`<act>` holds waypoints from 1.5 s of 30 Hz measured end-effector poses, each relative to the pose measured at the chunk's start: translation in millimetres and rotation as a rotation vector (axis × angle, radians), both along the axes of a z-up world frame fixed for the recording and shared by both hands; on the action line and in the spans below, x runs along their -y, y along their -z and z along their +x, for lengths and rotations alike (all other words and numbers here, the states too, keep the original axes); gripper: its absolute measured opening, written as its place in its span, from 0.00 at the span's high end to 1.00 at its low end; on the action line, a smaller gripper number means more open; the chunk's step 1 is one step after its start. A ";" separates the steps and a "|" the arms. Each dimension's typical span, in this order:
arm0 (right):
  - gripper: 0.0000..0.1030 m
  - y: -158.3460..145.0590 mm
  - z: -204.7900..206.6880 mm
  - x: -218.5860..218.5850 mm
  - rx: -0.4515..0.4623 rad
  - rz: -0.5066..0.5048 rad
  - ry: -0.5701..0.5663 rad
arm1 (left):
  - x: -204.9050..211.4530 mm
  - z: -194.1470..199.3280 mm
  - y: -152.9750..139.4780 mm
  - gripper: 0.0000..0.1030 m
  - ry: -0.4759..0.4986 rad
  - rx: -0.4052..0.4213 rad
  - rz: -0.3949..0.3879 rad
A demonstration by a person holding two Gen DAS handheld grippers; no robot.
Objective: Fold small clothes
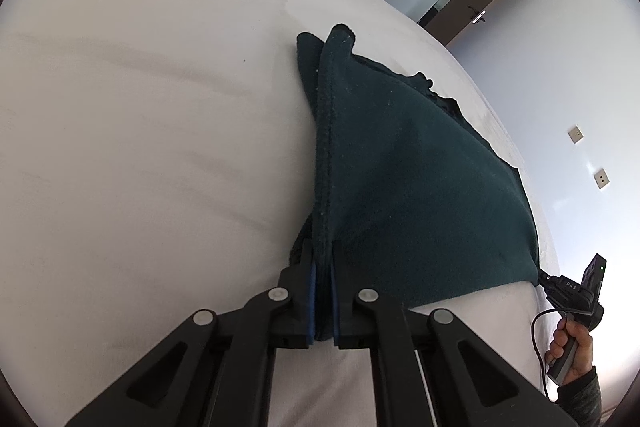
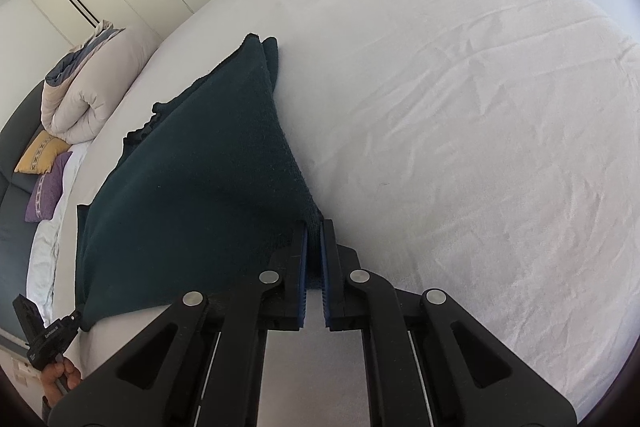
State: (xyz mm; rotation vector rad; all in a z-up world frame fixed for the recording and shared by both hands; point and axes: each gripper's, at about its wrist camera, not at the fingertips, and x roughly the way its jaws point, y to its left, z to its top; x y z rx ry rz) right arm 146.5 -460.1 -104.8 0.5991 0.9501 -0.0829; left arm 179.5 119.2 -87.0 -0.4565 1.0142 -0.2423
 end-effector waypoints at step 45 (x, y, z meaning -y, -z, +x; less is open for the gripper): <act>0.66 21.7 163.1 42.7 0.196 0.419 0.237 | 99.2 138.5 -6.0 0.42 0.098 0.163 0.253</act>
